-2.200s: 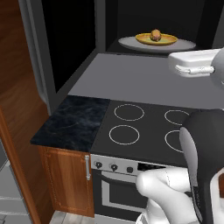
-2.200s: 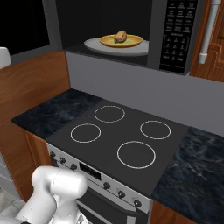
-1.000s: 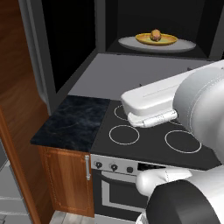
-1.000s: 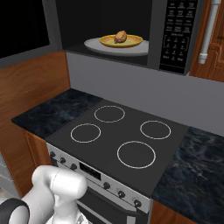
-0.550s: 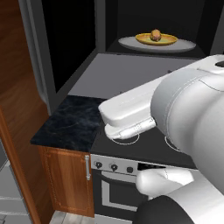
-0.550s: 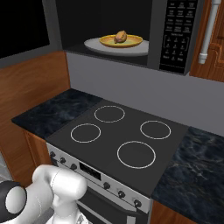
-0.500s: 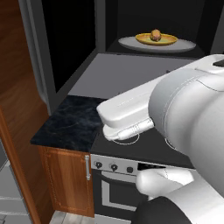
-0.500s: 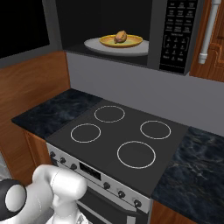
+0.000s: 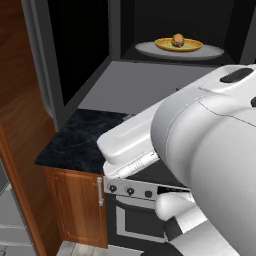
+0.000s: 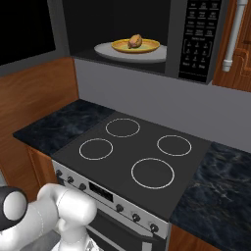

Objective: Transport the chicken drumstick from the fridge to the microwave and turn on the microwave.

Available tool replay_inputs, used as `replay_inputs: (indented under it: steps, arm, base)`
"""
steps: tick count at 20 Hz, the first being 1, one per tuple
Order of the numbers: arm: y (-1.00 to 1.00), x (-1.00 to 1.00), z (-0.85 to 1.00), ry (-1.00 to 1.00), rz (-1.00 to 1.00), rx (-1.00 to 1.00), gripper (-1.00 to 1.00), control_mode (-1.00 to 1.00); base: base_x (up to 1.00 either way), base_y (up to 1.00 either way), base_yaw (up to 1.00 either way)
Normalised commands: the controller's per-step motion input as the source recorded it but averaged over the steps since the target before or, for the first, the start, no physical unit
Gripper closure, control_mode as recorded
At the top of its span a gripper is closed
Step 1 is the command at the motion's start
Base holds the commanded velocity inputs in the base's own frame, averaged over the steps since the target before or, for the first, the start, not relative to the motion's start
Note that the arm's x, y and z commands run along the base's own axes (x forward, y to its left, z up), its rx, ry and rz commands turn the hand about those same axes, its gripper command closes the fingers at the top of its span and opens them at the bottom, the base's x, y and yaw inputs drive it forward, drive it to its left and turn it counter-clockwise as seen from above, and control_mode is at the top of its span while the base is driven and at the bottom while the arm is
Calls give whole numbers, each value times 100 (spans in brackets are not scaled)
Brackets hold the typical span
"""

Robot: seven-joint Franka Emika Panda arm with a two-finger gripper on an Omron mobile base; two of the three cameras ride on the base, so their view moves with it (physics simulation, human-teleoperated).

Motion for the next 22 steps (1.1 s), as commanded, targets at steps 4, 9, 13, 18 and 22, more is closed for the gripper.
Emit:
replay_inputs:
  steps: [4,9,13,18,22]
  arm:
    - [6,0,-28,0,2,-7,-100,-100]
    - [1,0,-33,0,3,-7,-100,-100]
    - [1,0,-33,0,3,-8,-100,-100]
    - [17,8,-27,0,2,-11,-100,-100]
    - [28,16,-10,0,0,-11,-100,-100]
  base:
    - [0,0,0]
    - [0,0,0]
    - [0,0,0]
    - [0,0,0]
    - [0,0,0]
